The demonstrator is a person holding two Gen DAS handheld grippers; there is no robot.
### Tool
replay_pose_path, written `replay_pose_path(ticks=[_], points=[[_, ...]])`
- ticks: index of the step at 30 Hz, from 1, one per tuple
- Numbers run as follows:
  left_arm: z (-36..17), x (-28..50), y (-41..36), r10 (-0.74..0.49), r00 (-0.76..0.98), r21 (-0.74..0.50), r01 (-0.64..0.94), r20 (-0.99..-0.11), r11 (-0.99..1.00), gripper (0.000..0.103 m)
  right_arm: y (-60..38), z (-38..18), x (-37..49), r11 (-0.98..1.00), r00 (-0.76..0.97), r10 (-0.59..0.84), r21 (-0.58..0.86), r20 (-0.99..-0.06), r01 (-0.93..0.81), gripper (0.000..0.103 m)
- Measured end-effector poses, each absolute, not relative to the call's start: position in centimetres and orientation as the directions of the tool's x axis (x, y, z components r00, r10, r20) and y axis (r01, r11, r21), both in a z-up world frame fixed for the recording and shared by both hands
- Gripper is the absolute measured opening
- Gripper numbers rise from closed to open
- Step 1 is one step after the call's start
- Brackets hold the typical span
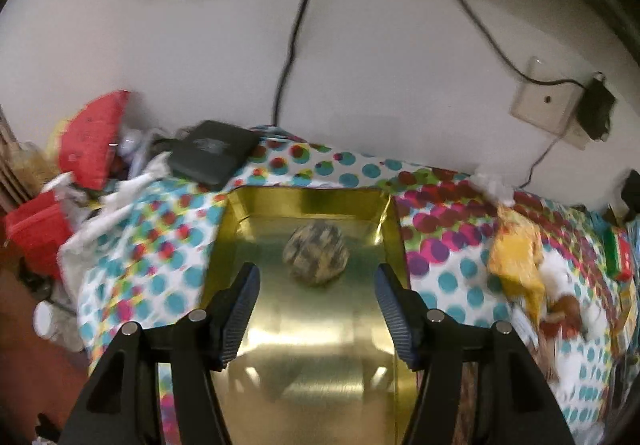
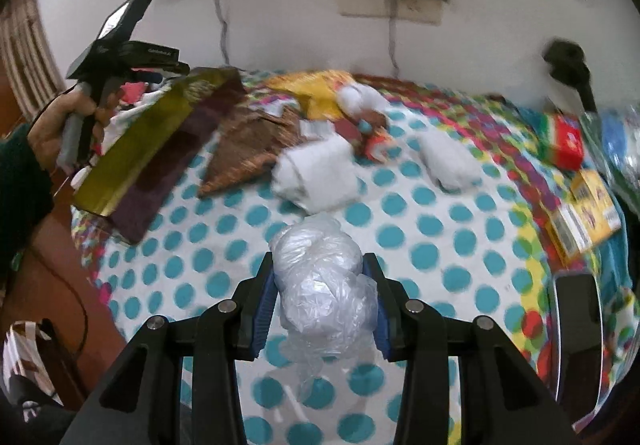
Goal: Organize objects
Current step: 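Lower the rope ball into the gold tin and open the left tool, then carry the plastic bundle into the gold tin and open the right tool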
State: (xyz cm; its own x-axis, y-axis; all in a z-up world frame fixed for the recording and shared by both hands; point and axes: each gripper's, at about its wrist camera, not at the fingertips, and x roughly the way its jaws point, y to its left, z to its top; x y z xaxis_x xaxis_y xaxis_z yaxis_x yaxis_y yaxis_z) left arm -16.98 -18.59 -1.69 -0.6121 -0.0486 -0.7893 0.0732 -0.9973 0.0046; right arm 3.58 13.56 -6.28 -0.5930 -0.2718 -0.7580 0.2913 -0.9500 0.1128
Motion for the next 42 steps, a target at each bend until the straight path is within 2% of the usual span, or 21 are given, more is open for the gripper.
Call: replay_pose_path(ticks=[8, 13, 16, 19, 24, 32, 42], points=[[1.1, -3.5, -21.5, -0.098, -0.657, -0.001, 0.148, -0.747, -0.989, 0.062, 6.7, -2.6, 0.9, -0.881, -0.587, -0.415, 0.145, -0.695, 0.451, 0.039], [0.6, 2.8, -24.2, -0.129, -0.649, -0.035, 0.234, -0.749, -0.972, 0.063, 0.4, -0.1, -1.5, -0.825, -0.577, -0.480, 0.115, -0.661, 0.554, 0.039], [-0.1, 5.8, -25.7, -0.164, -0.629, -0.041, 0.297, -0.760, -0.954, 0.063, -2.7, 0.8, -3.0, -0.805, -0.564, -0.499, 0.109, -0.658, 0.584, 0.039], [-0.6, 8.1, -26.9, -0.149, -0.628, -0.095, 0.338, -0.764, -0.936, 0.063, -5.9, 0.8, -5.0, -0.795, -0.546, -0.503, 0.111, -0.670, 0.597, 0.039], [-0.8, 9.3, -27.1, -0.221, -0.623, -0.013, 0.349, -0.750, -0.937, 0.063, -10.9, -0.8, -9.5, -0.803, -0.494, -0.470, 0.121, -0.732, 0.584, 0.039], [-2.8, 9.5, -27.7, -0.156, -0.603, -0.060, 0.321, -0.782, -0.945, 0.063, -15.7, -5.7, -15.5, -0.842, -0.423, -0.343, 0.075, -0.839, 0.534, 0.039], [-2.8, 9.8, -29.2, -0.153, -0.600, -0.078, 0.342, -0.785, -0.937, 0.063, -18.4, -8.8, -18.6, -0.850, -0.374, -0.239, 0.006, -0.896, 0.527, 0.039]])
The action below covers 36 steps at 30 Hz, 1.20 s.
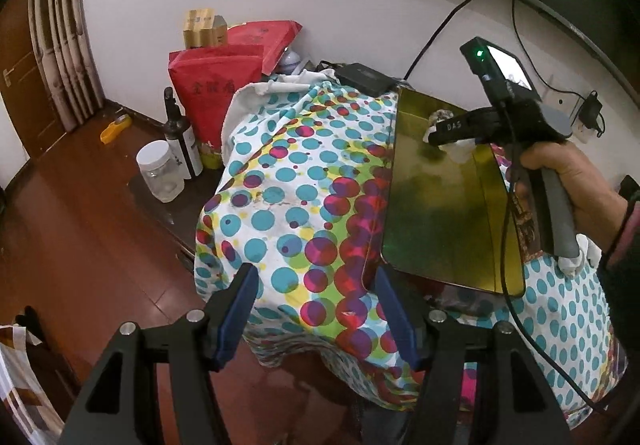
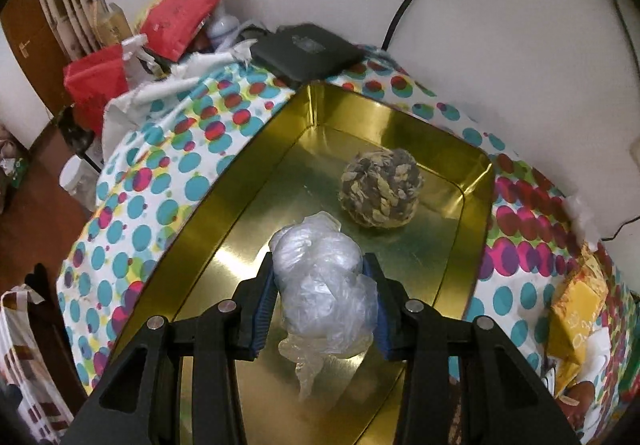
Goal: Organize objects
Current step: 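Carry the plastic bundle into the gold tin and open the right tool, then grasp the white fuzzy sock on the bed with the right tool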
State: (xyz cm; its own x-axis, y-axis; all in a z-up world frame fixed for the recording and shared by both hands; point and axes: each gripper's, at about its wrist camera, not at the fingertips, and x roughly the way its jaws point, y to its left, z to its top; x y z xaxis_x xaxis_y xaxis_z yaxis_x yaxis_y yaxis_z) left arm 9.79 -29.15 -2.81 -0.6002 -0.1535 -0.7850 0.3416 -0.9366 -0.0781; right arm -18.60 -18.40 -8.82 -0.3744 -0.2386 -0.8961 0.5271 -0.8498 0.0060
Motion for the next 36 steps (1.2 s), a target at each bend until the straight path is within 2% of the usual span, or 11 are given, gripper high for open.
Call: replay_pose_path(ticks=[7, 10, 15, 17, 20, 24, 28, 36], points=[[-2.9, 9.6, -29.2, -0.153, -0.591, -0.079, 0.348, -0.792, -0.934, 0.063, -18.7, -10.0, -19.4, -0.861, -0.361, -0.218, 0.004, -0.907, 0.509, 0.039], [-2.8, 9.4, -28.9, -0.152, -0.585, -0.066, 0.335, -0.796, -0.940, 0.063, -18.9, -10.2, -19.5, -0.863, -0.360, -0.224, 0.012, -0.906, 0.506, 0.042], [-2.7, 9.1, -28.4, -0.151, -0.583, -0.064, 0.330, -0.798, -0.942, 0.063, -18.4, -9.7, -19.1, -0.866, -0.365, -0.254, 0.043, -0.896, 0.498, 0.055], [-2.4, 8.8, -28.0, -0.141, -0.587, -0.068, 0.319, -0.797, -0.945, 0.063, -18.0, -8.9, -18.7, -0.865, -0.375, -0.275, 0.057, -0.885, 0.499, 0.068], [-1.6, 8.7, -27.3, -0.138, -0.608, -0.071, 0.306, -0.782, -0.949, 0.063, -16.5, -7.0, -17.3, -0.863, -0.398, -0.306, 0.076, -0.865, 0.499, 0.068], [-0.8, 7.8, -25.3, -0.111, -0.625, -0.060, 0.247, -0.772, -0.967, 0.063, -11.5, -3.2, -13.8, -0.853, -0.444, -0.386, 0.130, -0.809, 0.505, 0.073], [-0.1, 6.6, -21.2, -0.051, -0.645, -0.044, 0.129, -0.763, -0.991, 0.063, -4.2, -0.6, -10.3, -0.869, -0.507, -0.385, 0.118, -0.771, 0.481, 0.076], [0.1, 4.6, -11.4, 0.090, -0.641, -0.031, -0.102, -0.762, -0.994, 0.063, 12.5, -0.7, -8.3, -0.966, -0.582, -0.196, 0.054, -0.790, 0.253, 0.076]])
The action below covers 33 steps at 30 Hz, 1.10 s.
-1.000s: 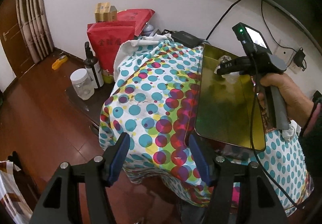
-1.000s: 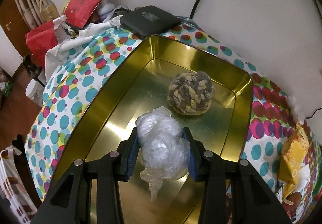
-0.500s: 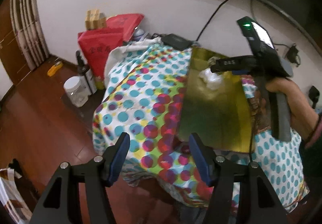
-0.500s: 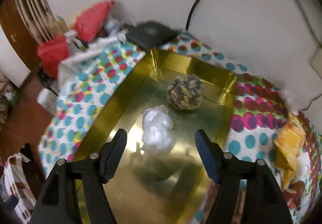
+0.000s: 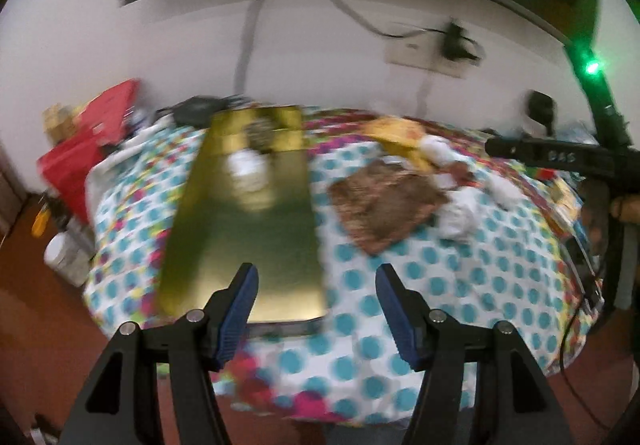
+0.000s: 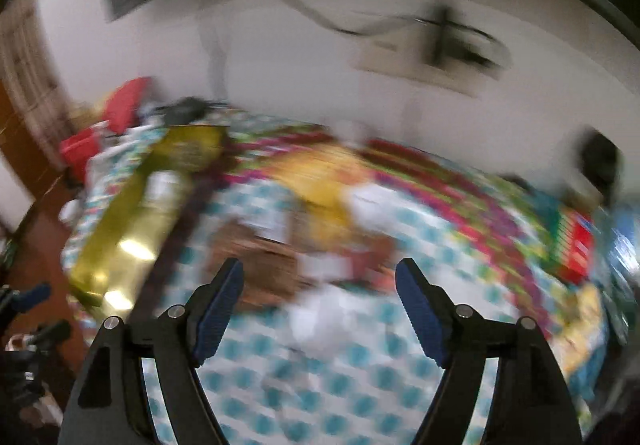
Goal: Organize objects
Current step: 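Grasp the white fuzzy sock on the bed with the right tool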
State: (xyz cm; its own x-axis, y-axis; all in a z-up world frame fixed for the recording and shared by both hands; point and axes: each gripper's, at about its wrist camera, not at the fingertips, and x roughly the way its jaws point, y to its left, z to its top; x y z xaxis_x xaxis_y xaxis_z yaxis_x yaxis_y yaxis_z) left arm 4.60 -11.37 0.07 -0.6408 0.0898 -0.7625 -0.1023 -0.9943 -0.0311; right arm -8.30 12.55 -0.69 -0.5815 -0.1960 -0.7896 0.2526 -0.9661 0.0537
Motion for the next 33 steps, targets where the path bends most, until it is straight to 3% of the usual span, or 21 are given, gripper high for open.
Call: replay_pose_path(ticks=[7, 21, 24, 28, 33], points=[[-1.8, 2.1, -4.0, 0.196, -0.569, -0.088, -0.213, -0.799, -0.973, 0.063, 20.6, -5.8, -9.0, -0.990, -0.536, -0.056, -0.023, -0.842, 0.139, 0.076], [-5.7, -0.8, 0.5, 0.210, -0.511, -0.097, -0.239, -0.834, -0.966, 0.063, 22.6, -12.0, -11.4, -0.993, -0.579, -0.059, -0.014, -0.813, 0.121, 0.071], [-6.4, -1.3, 1.1, 0.213, -0.504, -0.104, -0.236, -0.837, -0.966, 0.063, 22.2, -12.6, -11.5, -0.991, -0.592, -0.070, -0.013, -0.803, 0.135, 0.062], [-7.1, -1.9, 1.8, 0.218, -0.500, -0.109, -0.237, -0.838, -0.965, 0.063, 21.4, -12.9, -11.3, -0.986, -0.612, -0.081, -0.028, -0.787, 0.166, 0.041], [-8.1, -2.6, 2.2, 0.249, -0.484, -0.156, -0.224, -0.839, -0.962, 0.063, 21.3, -12.7, -11.1, -0.989, -0.630, -0.037, -0.061, -0.775, 0.133, 0.037]])
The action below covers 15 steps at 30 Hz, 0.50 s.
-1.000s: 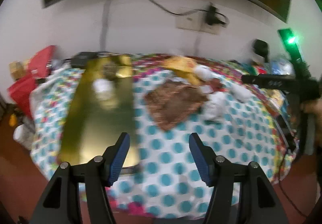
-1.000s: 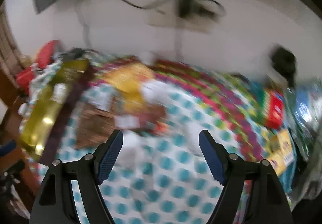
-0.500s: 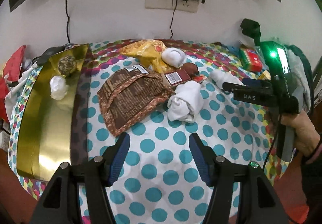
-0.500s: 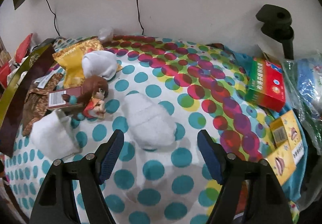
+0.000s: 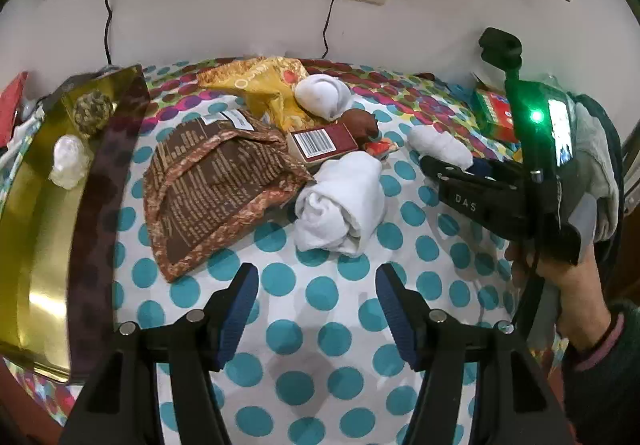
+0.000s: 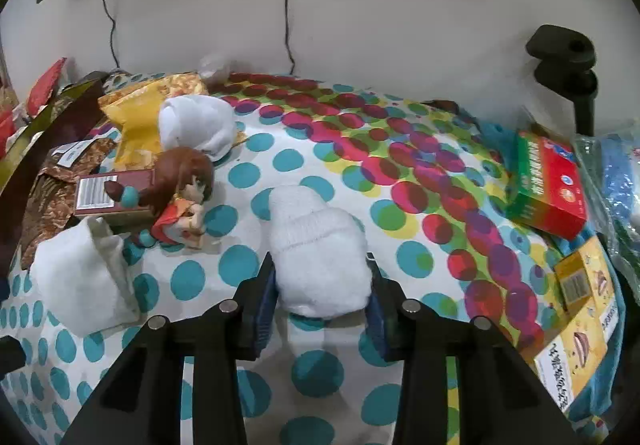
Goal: Organize objects
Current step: 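Grasp the white fuzzy sock on the bed with the right tool, then grasp the white rolled towel with the left tool while the right tool holds the sock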
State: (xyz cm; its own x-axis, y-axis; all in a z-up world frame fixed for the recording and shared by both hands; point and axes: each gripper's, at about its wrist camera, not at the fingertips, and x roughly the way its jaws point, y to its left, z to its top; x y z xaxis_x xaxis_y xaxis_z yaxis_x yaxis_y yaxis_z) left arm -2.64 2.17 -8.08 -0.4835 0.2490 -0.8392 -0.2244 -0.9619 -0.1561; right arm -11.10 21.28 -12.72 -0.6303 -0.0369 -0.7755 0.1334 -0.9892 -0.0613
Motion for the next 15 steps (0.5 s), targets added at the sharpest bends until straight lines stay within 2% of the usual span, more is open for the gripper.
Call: replay_pose_path(ticks=[5, 15], points=[[-9.0, -3.3, 3.2, 0.270, -0.477, -0.170, -0.244, -0.836, -0.955, 0.063, 22.0, -12.9, -11.3, -0.993, -0.622, -0.036, -0.043, -0.783, 0.111, 0.042], [-10.5, -5.8, 6.3, 0.217, -0.511, -0.085, -0.269, -0.831, -0.959, 0.063, 21.8, -13.2, -11.3, -0.994, -0.620, -0.023, -0.048, -0.784, 0.098, 0.042]])
